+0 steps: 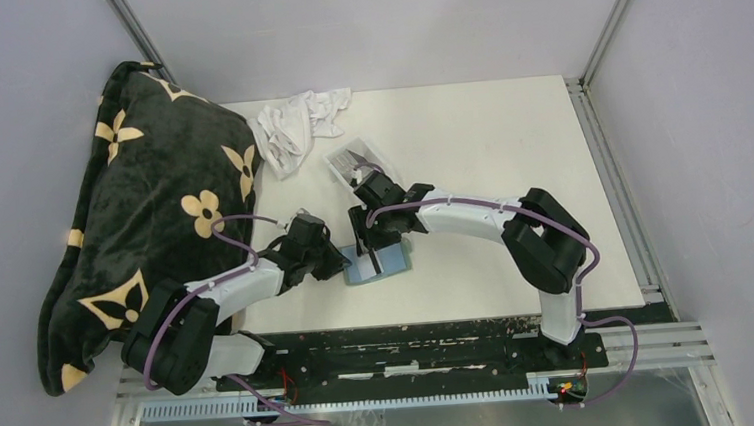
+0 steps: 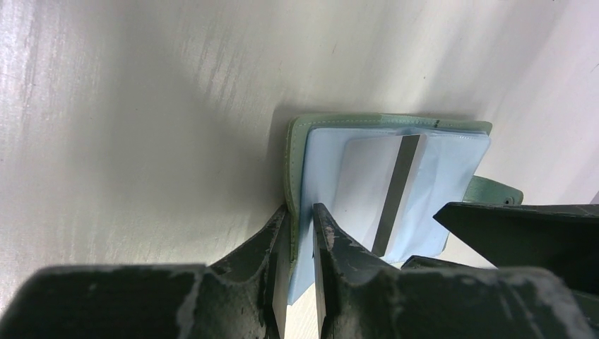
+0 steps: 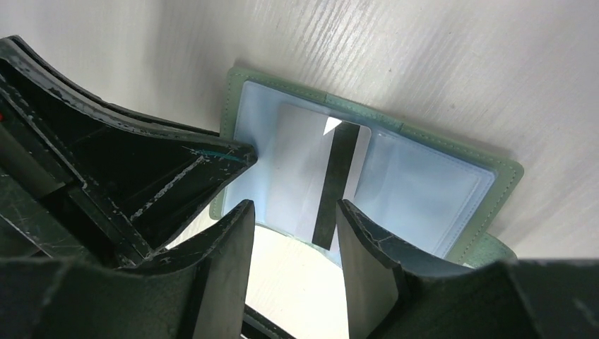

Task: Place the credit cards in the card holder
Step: Insert the credit card into the card holder.

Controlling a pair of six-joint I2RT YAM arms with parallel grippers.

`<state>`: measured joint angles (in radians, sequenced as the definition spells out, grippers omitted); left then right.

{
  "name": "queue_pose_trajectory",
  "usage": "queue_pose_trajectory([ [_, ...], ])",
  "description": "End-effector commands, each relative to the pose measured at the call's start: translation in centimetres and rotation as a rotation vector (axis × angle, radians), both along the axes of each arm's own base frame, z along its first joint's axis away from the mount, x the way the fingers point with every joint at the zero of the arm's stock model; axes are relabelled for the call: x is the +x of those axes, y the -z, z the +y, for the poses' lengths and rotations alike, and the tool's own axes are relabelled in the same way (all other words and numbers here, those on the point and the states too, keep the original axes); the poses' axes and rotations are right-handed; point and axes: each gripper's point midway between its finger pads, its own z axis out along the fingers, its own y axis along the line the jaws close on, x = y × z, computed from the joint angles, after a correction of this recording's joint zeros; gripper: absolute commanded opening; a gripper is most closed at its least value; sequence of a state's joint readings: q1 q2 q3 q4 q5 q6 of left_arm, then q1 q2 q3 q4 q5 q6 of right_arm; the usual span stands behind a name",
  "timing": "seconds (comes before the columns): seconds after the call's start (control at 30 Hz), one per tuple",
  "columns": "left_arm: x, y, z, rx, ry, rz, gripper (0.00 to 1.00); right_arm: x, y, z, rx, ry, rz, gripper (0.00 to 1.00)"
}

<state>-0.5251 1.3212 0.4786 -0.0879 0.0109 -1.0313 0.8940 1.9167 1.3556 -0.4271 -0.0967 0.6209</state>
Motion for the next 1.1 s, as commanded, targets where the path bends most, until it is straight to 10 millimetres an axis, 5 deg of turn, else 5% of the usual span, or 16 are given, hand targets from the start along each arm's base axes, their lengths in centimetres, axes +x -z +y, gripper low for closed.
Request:
queue_pose_trajectory([
  [0.0, -3.7, 3.6, 2.5, 0.098, -0.019, 0.149, 0.25, 0.1, -1.7, -0.2, 0.026, 0.024, -0.034, 0.52],
  [0.4, -4.0, 3.7, 2.3, 0.082, -0.008, 0.154, 0.26, -0.5, 0.4, -1.9, -0.037, 0.051, -0.020, 0.52],
  [1.07, -4.1, 3.7, 1.7, 0.055, 0.005, 0.161, 0.29, -1.4, 2.4, -0.9, -0.009, 0.052, 0.058, 0.52],
])
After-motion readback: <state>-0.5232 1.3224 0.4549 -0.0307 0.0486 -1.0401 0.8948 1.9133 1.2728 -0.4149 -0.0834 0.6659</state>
